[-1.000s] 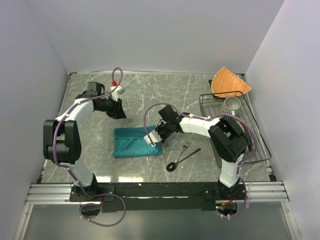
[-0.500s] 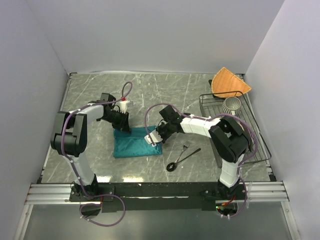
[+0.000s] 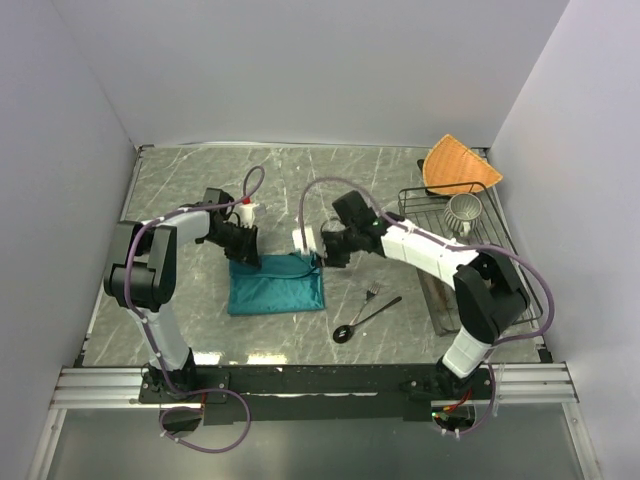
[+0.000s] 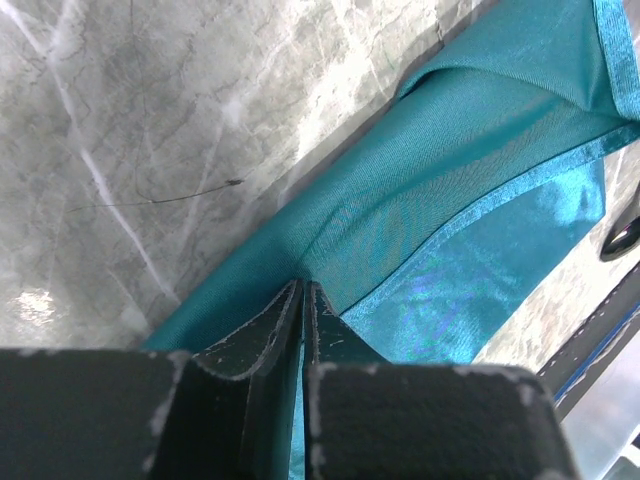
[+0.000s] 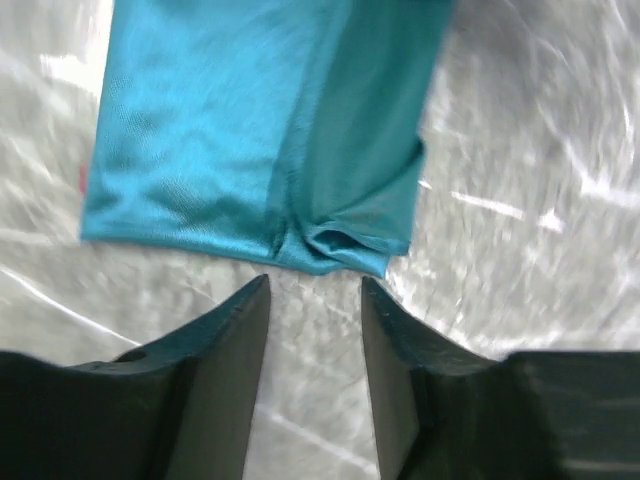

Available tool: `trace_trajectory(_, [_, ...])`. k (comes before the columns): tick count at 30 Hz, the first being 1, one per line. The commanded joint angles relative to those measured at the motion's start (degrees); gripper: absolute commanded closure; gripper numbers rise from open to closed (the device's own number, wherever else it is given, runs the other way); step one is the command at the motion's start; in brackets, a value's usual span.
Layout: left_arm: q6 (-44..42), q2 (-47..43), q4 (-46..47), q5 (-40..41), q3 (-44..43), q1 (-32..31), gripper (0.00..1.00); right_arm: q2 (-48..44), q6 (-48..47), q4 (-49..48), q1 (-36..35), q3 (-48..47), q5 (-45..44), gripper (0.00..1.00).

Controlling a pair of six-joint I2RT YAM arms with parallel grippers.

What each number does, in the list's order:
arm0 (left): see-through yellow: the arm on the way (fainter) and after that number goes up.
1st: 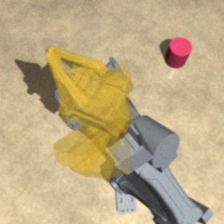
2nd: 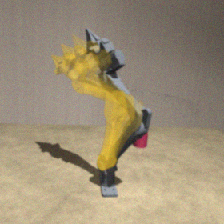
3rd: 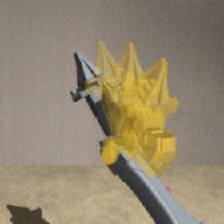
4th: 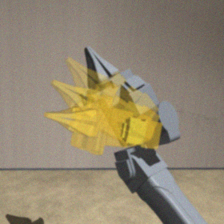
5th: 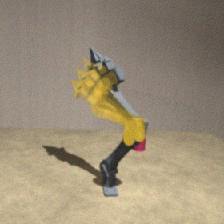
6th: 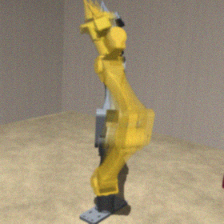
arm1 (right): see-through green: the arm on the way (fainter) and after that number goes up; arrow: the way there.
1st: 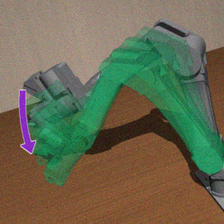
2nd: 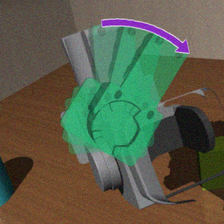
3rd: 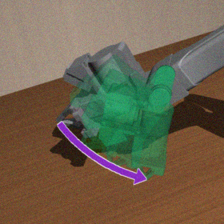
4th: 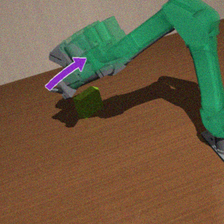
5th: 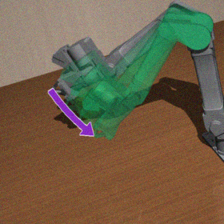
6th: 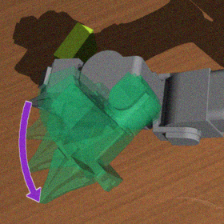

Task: Fold the napkin into a case and place the utensils inside
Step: Smooth out the 2/3-rectangle-folded napkin at the center of the board.

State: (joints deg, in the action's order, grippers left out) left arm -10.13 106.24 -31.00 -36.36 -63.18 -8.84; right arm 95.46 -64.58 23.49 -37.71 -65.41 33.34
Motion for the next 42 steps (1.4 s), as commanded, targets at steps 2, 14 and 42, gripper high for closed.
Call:
trace_trajectory(2, [2.13, -1.82, 2.26, 1.29, 2.35, -1.44, 0.89, 1.82, 36.93, 0.33, 4.48, -10.08, 1.9, 0.57])
trace_trajectory(14, [2.57, -1.73, 2.79, 3.05, 3.06, -2.14, 0.91, 11.06, 79.33, -3.62, 9.15, -10.62, 1.29, 0.62])
trace_trajectory(42, [2.31, -1.91, 3.05, 2.7, 3.68, -2.15, 0.92, 18.62, 90.06, -5.91, 9.15, -9.12, 4.19, 0.63])
